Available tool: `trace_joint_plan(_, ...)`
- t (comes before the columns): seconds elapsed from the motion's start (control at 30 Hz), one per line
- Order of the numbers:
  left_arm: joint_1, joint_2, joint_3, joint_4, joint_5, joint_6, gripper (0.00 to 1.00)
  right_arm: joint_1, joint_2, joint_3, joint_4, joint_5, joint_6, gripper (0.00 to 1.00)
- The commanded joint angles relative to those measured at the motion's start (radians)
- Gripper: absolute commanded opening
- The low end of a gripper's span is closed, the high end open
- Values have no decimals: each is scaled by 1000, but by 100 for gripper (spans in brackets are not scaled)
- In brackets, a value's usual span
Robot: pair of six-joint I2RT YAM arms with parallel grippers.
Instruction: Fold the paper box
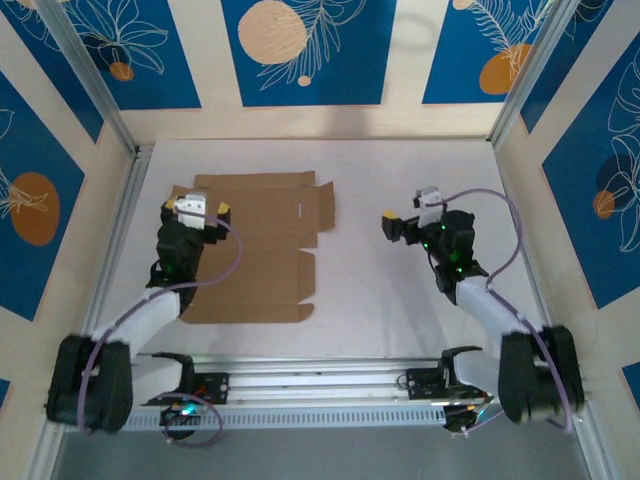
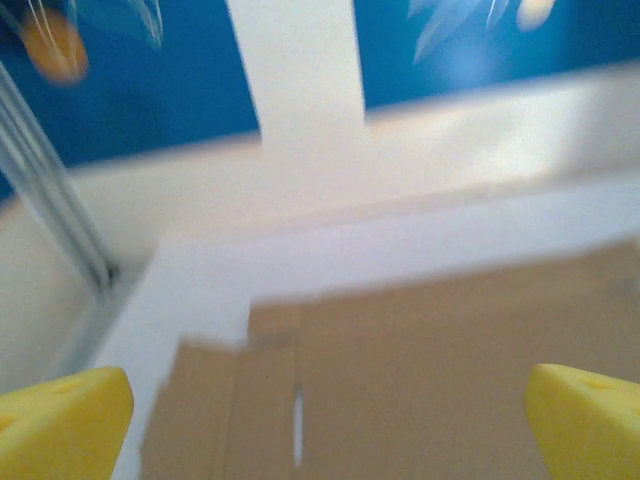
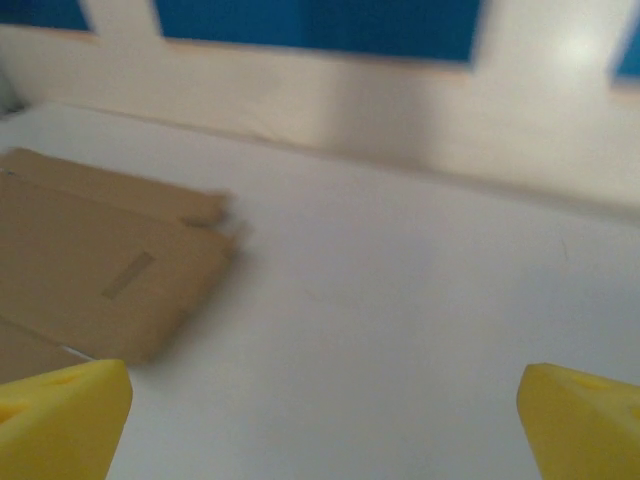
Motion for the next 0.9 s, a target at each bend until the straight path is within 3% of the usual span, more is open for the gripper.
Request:
trace_joint_plan(0.0, -47, -137, 42, -80, 147, -73, 100, 133, -112, 112, -225, 31, -103, 99)
trace_joint_plan(0.07, -86, -214, 80, -155, 350, -97, 100, 226, -157, 182, -333, 17, -104, 99)
trace_joint_plan(0.1, -144, -247, 127, -251, 343, -105, 100, 282, -178, 221, -384, 39, -92, 99)
trace_joint_plan(0.2, -340, -288, 304, -661, 67, -194, 100, 438, -199, 374, -570, 95, 41, 99)
trace_joint_plan(0.37, -376, -261, 568, -1239, 77, -449, 100, 619, -130, 722, -1082, 275, 355, 99)
trace_joint_plan(0.43, -376, -271, 579, -1323, 2, -490, 100, 601, -105, 825, -1287, 237, 498, 99)
trace_joint_plan(0.47, -376, -294, 546, -1306, -26, -495, 100, 584, -109, 829, -1301, 200, 516, 99)
trace_joint_plan(0.53, -373, -357, 487, -1271, -48, -516, 100, 527, -154, 759, -1263, 143, 603, 99)
trace_joint_plan(0.63, -371, -440, 448, -1278, -77, -575, 100, 370, -228, 593, -1059, -170, 602, 99)
trace_joint_plan(0.67, -371, -447, 446, -1286, -56, -571, 100, 335, -232, 551, -1028, -178, 617, 99)
trace_joint_plan(0.73, -370, -434, 451, -1300, 8, -552, 100, 305, -203, 493, -1017, -46, 656, 99)
trace_joint_plan(0.87, -369, -349, 446, -1294, 250, -528, 100, 246, -70, 411, -865, -169, 580, 100)
